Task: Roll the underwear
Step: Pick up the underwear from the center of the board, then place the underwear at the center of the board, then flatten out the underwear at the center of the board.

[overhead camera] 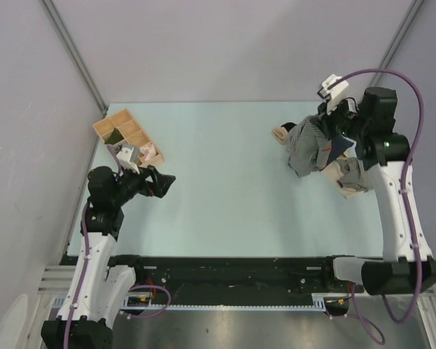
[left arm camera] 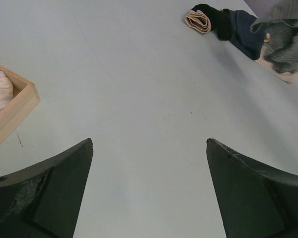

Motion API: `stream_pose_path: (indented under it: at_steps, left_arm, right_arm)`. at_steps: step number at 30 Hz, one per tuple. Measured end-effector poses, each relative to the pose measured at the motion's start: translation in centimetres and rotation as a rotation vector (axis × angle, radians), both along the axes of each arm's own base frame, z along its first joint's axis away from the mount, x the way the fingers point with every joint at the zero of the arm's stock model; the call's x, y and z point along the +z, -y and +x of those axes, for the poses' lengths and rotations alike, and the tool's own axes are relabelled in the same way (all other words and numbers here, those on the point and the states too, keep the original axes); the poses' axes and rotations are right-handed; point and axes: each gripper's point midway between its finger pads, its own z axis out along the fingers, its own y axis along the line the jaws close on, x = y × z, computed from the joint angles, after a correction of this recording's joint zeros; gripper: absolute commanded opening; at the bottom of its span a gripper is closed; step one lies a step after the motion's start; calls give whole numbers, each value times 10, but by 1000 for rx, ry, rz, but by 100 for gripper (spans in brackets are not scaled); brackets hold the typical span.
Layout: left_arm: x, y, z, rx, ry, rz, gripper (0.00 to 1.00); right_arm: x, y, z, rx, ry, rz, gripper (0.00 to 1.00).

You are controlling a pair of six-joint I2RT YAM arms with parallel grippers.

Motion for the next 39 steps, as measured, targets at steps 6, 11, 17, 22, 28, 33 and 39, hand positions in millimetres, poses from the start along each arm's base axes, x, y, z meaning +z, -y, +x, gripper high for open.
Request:
stream_pose_path:
  at_steps: [6,11,17,22,28,33,39]
  left_arm:
    - [-2,2,0,-10,-10,-4,100]
    - [-4,5,-1,-27,-30,-21,100]
    - [-4,16,-4,-103,-37,-47,98]
    - [-27,51,-9,-244,-155,-51,98]
    - [-77,120,-23,-412,-370,162,95]
    - [-105,153,10,-441,-412,418,98]
    - [-138,175,51,-412,-445,629,85]
  right_arm:
    - [44,-101,-86,461,82,62,0]
    - [24,-139,-102,613,-27,111,0]
    - [-87,-131,-63,437,-255,86,0]
    - [-217,-109,-26,277,-567,33,0]
    - [-263,-95,-31,221,-696,10,0]
    - [-258,-98,-30,234,-677,16,0]
    - [-250,-98,-30,241,-662,34,0]
